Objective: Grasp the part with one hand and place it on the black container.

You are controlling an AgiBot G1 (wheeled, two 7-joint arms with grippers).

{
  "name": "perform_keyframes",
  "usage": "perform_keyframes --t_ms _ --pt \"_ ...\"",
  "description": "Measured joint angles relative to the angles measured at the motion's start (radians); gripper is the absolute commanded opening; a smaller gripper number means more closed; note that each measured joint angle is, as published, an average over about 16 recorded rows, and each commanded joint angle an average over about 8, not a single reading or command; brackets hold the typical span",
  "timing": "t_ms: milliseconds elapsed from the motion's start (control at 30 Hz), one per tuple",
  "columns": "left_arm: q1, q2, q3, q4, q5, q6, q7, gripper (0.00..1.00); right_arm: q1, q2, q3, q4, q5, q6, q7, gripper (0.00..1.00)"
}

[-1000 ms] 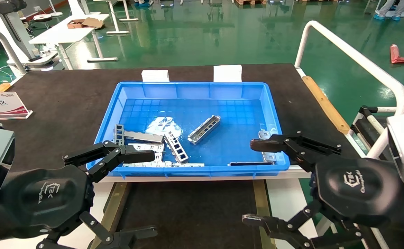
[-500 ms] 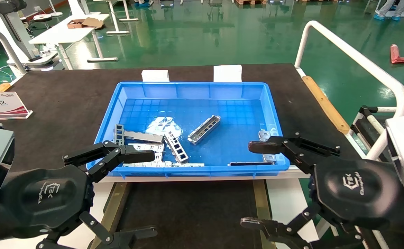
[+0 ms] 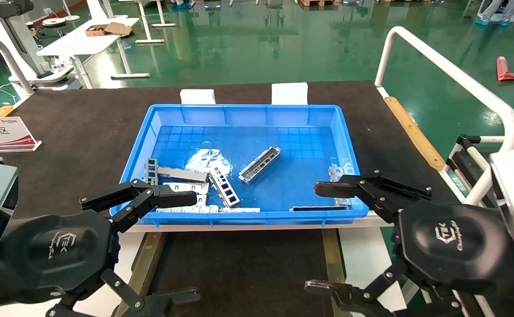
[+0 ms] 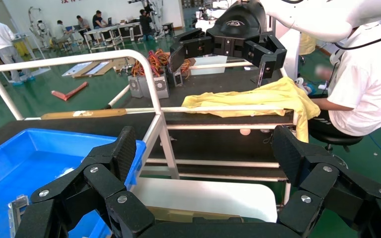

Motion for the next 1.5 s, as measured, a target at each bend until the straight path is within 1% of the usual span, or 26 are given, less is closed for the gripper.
perform_keyframes --t_ms 500,833,1100,1500 --pt "-0.006 0.004 0.002 0.002 0.007 -0.007 0.001 1.00 -0.006 -0.010 0.027 0.006 -0.019 -0.012 0.015 1.00" --pt "-0.035 0.034 0.021 0.011 0.066 -0.062 -0.003 1.00 -0.006 -0.011 0.029 0.006 -0.020 -0.013 0.016 1.00" --pt "-0.081 0.096 0.058 0.035 0.159 -0.143 -0.007 1.00 -0.006 -0.011 0.028 0.006 -0.020 -0.012 0.016 1.00" --pt "-0.156 0.236 0.132 0.100 0.328 -0.284 0.007 1.00 -0.005 -0.010 0.027 0.006 -0.019 -0.012 0.015 1.00"
